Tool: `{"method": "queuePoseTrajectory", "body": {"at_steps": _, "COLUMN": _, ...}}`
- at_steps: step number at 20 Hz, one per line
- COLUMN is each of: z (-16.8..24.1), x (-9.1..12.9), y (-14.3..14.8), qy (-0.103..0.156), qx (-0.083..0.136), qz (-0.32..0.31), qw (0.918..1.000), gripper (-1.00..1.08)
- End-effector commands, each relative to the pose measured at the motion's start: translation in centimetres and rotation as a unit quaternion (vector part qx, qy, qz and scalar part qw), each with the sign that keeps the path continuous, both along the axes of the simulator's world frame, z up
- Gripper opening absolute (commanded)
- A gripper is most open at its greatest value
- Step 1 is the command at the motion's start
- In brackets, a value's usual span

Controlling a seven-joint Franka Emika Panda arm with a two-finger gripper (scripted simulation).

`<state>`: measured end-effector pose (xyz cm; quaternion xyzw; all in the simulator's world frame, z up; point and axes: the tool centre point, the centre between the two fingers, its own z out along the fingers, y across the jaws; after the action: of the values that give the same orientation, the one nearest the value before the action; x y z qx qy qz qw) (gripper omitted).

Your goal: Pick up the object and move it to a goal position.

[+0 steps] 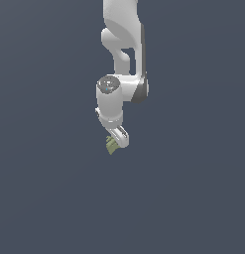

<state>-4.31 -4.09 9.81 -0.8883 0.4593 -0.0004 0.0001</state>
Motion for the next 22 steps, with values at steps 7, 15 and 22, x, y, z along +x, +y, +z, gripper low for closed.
{"method": "queuePoseTrajectory", "body": {"at_steps": 7, "z": -3.0, "x": 0.0, "y": 0.0, "qy": 0.0, "qx": 0.0, "qz": -0.002, "qw": 1.0, "gripper": 1.0}}
{"method": "queuePoseTrajectory", "body": {"at_steps": 15, "z": -3.1, "x": 0.0, "y": 0.0, "qy": 0.0, "qx": 0.0, "qz": -0.002, "qw": 1.0, "gripper": -1.0}}
{"method": "queuePoseTrajectory", "body": {"at_steps": 22, "z": -3.0, "x": 0.0, "y": 0.1, "qy": 0.0, "qx": 0.0, "qz": -0.002, "qw": 1.0, "gripper": -1.0}}
